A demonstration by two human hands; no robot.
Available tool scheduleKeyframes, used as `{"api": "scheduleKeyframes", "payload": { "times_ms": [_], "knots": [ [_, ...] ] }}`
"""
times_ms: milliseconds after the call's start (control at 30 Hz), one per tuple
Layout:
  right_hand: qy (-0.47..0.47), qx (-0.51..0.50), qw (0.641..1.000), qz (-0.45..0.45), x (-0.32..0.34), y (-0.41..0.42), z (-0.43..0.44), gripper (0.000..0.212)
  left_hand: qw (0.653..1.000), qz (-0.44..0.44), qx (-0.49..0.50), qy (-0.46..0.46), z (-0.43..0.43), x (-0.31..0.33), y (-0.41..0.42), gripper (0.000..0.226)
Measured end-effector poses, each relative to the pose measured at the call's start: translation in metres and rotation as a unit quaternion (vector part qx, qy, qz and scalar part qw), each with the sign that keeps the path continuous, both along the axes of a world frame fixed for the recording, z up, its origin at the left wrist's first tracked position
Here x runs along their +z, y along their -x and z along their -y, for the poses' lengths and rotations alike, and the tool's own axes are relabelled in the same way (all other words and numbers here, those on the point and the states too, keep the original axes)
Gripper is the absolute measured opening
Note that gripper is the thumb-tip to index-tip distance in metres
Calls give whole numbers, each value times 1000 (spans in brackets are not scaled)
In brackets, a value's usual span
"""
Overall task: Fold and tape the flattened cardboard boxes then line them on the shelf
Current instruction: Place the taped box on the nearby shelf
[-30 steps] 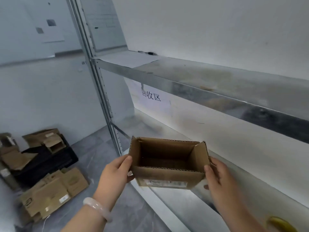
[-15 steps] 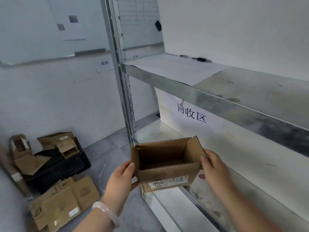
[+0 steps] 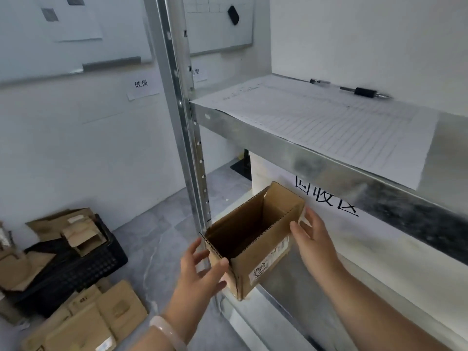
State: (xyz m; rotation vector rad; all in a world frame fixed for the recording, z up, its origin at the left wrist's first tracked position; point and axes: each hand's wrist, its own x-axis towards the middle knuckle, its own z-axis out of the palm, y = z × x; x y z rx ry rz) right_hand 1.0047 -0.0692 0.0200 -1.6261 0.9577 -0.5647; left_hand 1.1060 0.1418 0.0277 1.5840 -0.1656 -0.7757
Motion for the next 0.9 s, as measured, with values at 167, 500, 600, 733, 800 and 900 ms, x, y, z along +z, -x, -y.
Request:
{"api": "scheduleKeyframes", "payload": {
  "times_ms": [167,500,600,733,800,900],
  "knots": [
    [-123,-60,990,14,-29,1,-40,22,989,66,-135,-1,-2,-4,-37,110],
    [-62,31,994,-81,-44,-65,-66,54,968,138,-208,13,3,3,-97,68],
    [27,5,991,-134,-33,-48,-73,54,950,247,-185,-49,0,6,-106,79],
    [145,-49,963,-223,0,19,-95,60,851,480,-212,14,3,27,-86,68],
    [229,-78,929,-280,18,58,-109,66,779,561,-264,93,17,36,-55,63],
    [317,-137,890,-298,33,117,-126,74,706,594,-360,140,50,40,4,67]
  ]
}}
